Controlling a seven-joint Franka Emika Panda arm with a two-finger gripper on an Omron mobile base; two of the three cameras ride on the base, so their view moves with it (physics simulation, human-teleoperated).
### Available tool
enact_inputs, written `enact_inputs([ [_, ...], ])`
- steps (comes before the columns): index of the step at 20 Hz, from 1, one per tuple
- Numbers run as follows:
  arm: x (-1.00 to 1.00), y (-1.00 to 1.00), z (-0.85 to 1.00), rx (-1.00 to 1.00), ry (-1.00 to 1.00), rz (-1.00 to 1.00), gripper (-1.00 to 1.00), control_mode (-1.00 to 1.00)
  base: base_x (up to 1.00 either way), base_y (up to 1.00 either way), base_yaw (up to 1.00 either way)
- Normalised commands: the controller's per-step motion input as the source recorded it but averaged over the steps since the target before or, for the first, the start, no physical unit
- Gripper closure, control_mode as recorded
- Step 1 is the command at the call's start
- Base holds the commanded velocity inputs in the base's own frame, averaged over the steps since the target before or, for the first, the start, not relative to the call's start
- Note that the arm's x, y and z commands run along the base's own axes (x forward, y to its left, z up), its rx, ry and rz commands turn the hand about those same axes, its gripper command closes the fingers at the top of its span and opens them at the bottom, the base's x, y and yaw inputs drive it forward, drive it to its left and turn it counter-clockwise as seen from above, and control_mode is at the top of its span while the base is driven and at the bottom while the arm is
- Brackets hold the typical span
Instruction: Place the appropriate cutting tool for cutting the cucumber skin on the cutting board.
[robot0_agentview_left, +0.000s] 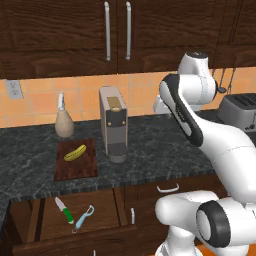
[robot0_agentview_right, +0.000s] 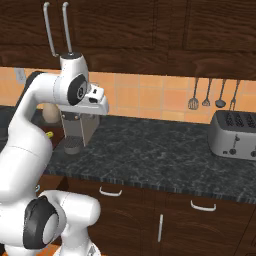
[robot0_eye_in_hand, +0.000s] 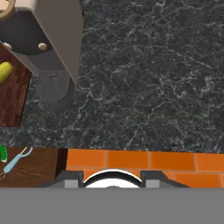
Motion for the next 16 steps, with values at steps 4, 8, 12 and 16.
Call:
enact_inputs([
  [4, -0.49, 0.14, -0.12, 0.0, -0.06, 0.04, -1.0, -1.0, 0.0, 0.0, 0.0],
  [8, -1.0, 0.9, -0.45, 0.0, -0.09, 0.02, -1.0, -1.0, 0.0, 0.0, 0.0],
  [12, -0.71, 1.0, -0.5, 0.1, 0.01, 0.0, -1.0, -1.0, 0.0, 0.0, 0.0],
  [16, -0.16, 0.98, -0.83, 0.15, 0.05, -0.02, -1.0, -1.0, 0.0, 0.0, 0.0],
])
